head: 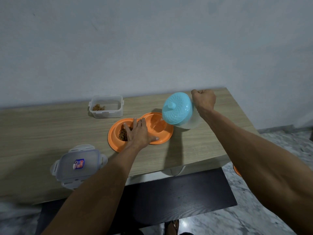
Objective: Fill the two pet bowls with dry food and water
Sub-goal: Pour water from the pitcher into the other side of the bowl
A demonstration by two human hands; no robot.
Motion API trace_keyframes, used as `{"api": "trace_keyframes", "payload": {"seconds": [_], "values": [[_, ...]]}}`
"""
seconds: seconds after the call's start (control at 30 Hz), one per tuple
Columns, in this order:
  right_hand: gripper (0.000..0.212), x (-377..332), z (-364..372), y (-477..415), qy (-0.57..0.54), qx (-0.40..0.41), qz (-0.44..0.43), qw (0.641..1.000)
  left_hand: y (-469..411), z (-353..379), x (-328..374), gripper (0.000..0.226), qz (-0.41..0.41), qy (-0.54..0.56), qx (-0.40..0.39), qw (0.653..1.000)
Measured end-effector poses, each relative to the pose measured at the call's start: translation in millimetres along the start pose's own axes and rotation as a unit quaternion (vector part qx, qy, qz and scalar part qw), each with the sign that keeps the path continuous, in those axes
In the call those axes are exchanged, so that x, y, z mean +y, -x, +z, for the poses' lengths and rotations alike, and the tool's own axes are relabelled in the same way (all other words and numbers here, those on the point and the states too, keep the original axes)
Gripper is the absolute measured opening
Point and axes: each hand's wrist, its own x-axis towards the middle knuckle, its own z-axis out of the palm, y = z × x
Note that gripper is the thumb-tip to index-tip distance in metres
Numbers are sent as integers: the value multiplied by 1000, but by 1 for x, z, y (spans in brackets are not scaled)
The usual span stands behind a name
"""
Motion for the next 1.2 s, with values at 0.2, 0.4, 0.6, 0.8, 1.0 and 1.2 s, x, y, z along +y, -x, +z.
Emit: {"api": "trace_keyframes", "payload": {"seconds": [0.2,0.4,0.6,0.8,1.0,1.2], "values": [[42,-1,-4,0,6,-2,-7,1000,2,-2,3,116,-1,-2,-3,1000],[43,-3,-5,0,16,-2,-21,1000,0,-1,2,116,-8,-3,-12,1000],[45,-2,-7,-2,21,-4,-11,1000,0,-1,3,116,-7,-10,-10,1000],[42,0,-6,-4,-11,-9,6,1000,-1,0,2,116,-6,-8,-13,1000],[41,5,-5,-6,-54,-16,42,998,1,-2,5,117,-10,-14,-13,1000],[38,11,-4,-10,-121,-29,89,988,2,-3,5,116,-12,-18,-11,1000]]}}
